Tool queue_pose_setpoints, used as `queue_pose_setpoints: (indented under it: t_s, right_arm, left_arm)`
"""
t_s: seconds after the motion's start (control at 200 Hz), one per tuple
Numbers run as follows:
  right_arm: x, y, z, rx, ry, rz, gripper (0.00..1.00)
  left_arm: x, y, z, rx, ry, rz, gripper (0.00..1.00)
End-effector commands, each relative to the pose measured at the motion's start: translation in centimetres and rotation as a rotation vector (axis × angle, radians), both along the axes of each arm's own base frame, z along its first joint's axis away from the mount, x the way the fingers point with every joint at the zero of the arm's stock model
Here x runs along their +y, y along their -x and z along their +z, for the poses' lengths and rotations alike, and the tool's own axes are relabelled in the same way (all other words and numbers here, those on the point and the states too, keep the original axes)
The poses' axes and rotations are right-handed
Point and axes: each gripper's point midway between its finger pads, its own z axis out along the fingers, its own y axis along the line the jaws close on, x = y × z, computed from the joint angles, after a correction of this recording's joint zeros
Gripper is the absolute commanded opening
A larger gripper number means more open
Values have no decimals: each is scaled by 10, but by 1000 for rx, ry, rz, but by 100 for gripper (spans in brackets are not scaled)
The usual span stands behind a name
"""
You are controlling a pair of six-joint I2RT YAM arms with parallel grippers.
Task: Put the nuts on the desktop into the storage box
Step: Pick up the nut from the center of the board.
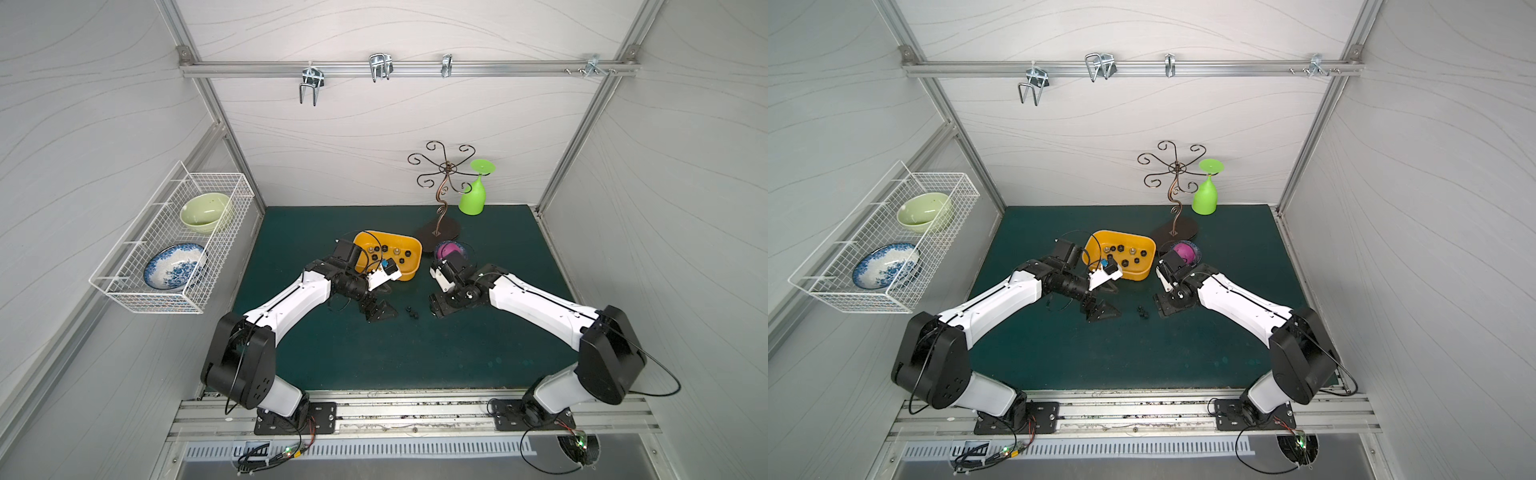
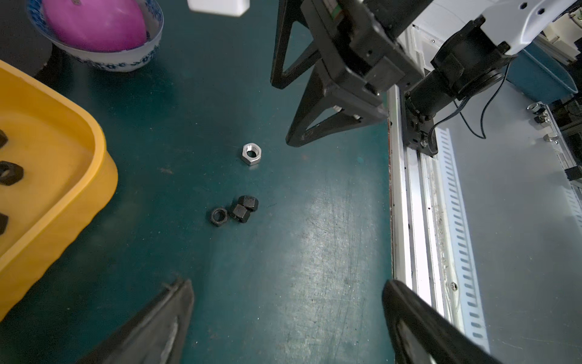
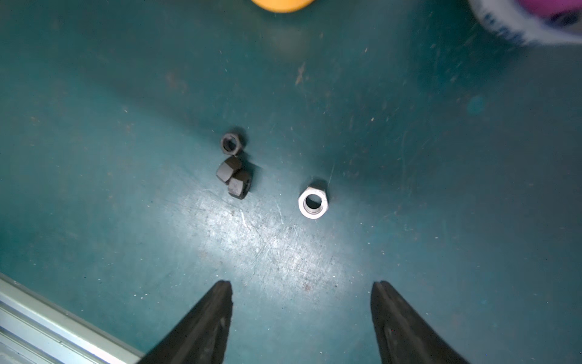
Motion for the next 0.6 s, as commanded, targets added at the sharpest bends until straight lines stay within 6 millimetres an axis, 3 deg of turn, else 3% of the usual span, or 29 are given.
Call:
queue_pose_setpoints:
  t_s: [0.0, 0.2, 0.595]
  right_arm:
    - [4, 1, -17, 40, -5, -9, 73]
    - [4, -3, -45, 79, 61, -9, 75]
    - [6, -12, -73, 102, 118, -12, 77]
  left_arm:
    - [-2, -5, -6, -28, -5, -9, 98]
    - [-3, -8, -16, -5, -13, 1, 98]
    - [0, -9, -22, -3, -45, 0, 98]
